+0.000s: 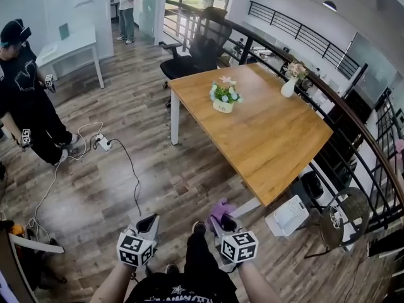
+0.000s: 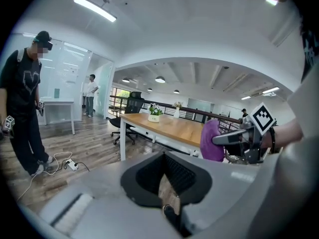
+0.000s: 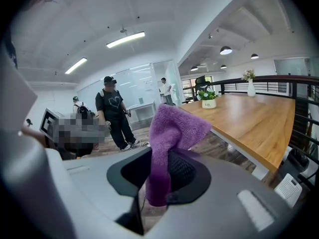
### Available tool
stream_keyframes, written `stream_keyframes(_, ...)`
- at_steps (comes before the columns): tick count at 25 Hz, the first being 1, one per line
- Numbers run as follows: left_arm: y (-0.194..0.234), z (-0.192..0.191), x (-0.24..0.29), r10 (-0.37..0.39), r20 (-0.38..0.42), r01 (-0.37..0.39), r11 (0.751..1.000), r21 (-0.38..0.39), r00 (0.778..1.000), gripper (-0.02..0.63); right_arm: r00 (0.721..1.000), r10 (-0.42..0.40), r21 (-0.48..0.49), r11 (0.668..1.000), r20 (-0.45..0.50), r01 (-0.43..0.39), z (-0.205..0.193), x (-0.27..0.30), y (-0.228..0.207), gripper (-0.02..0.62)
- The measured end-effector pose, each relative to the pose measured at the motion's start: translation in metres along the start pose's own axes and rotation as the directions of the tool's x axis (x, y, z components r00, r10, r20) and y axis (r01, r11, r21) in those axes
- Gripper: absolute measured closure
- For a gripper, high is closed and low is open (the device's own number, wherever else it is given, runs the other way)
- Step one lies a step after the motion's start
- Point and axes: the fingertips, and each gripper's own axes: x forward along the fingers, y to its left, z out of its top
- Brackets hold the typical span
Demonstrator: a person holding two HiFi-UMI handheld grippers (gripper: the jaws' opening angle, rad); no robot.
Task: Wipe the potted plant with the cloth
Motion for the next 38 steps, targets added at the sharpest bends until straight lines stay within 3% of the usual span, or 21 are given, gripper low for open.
stream_keyframes(7,0.028,0.034,0.066,0.024,-0.004,-0.024,1.000,-0.004,1.000,0.604,1.000,0.009,0.032,0.999,0.000,-0.009,0.030,0.054,-0.059,0.505)
stream_keyframes(17,0.022,0.107,0.192,-0.038,-0.024,0.040,0.997,0.066,0.999,0.604,0.998,-0.021,0.096,0.995,0.053,0.016,0.105,0.105,-0.174,0.503)
stream_keyframes(29,0.031,0.162,0.311,-0.017,-0.016,0.018,0.997,0.069,1.000,0.604,0.996,-0.035,0.123,0.992,0.083,0.025,0.166,0.156,-0.288,0.503)
stream_keyframes(34,0.032,0.191,0.340,-0.015,0.011,0.014,0.997,0.073,1.000,0.604,0.996,-0.040,0.142,0.989,0.082,0.028,0.181,0.173,-0.315,0.505)
stream_keyframes(38,0.032,0.191,0.350,-0.010,-0.003,0.010,0.997,0.073,1.000,0.604,0.997,-0.023,0.156,0.988,0.072,0.012,0.178,0.180,-0.323,0.503)
